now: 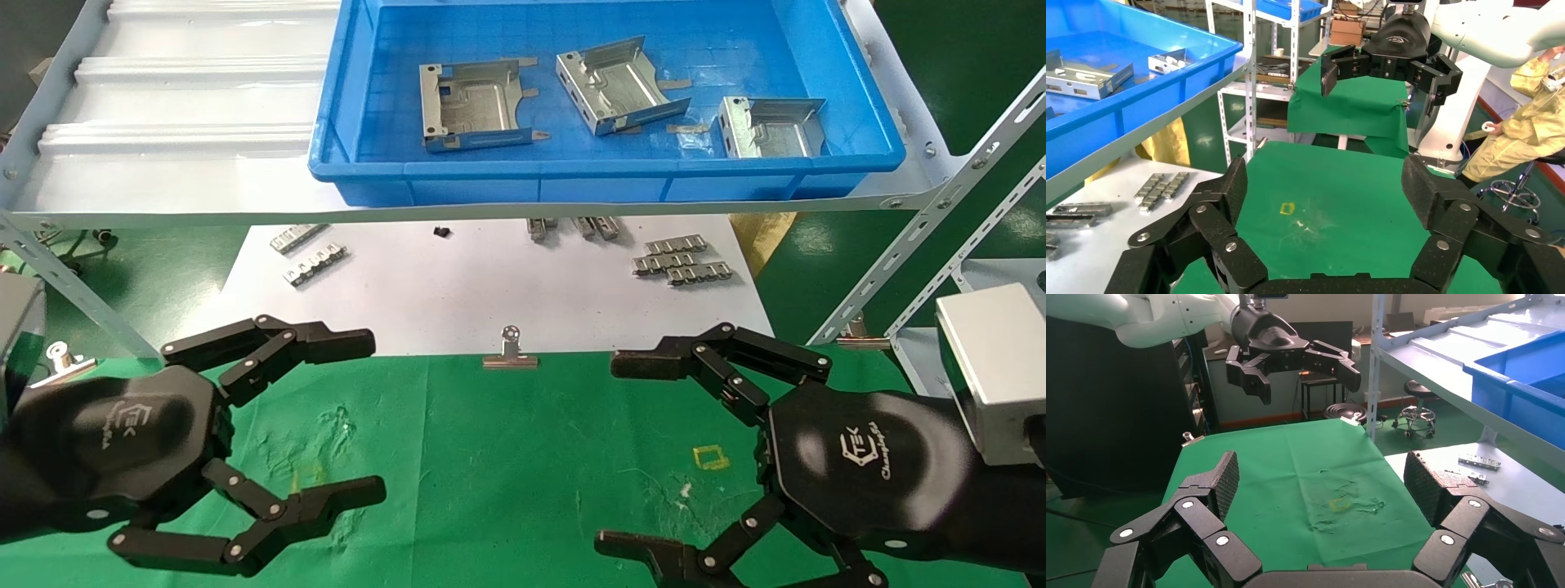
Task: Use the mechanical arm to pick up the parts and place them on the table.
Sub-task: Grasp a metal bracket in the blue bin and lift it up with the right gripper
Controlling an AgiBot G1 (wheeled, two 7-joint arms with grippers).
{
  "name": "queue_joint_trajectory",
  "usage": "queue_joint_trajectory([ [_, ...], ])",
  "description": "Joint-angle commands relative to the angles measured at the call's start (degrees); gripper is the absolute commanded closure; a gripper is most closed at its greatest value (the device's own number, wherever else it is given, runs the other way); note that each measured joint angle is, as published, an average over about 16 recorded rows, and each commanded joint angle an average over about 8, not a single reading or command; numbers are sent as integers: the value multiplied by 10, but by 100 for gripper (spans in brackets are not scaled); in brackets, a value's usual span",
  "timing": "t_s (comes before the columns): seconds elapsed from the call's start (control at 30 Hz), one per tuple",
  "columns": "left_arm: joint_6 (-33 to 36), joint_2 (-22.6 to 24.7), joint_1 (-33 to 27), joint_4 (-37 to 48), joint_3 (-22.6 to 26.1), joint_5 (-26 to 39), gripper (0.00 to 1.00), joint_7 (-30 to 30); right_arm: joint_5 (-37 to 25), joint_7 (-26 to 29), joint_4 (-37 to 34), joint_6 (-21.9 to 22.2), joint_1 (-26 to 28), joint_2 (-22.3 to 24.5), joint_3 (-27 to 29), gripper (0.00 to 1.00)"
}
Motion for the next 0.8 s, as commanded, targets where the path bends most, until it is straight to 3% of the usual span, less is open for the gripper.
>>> queue_joint_trajectory([
  [0.03,0,0,0,0,0,0,100,0,0,0,0,0,0,0,0,0],
  [0.8,0,0,0,0,0,0,100,0,0,0,0,0,0,0,0,0],
])
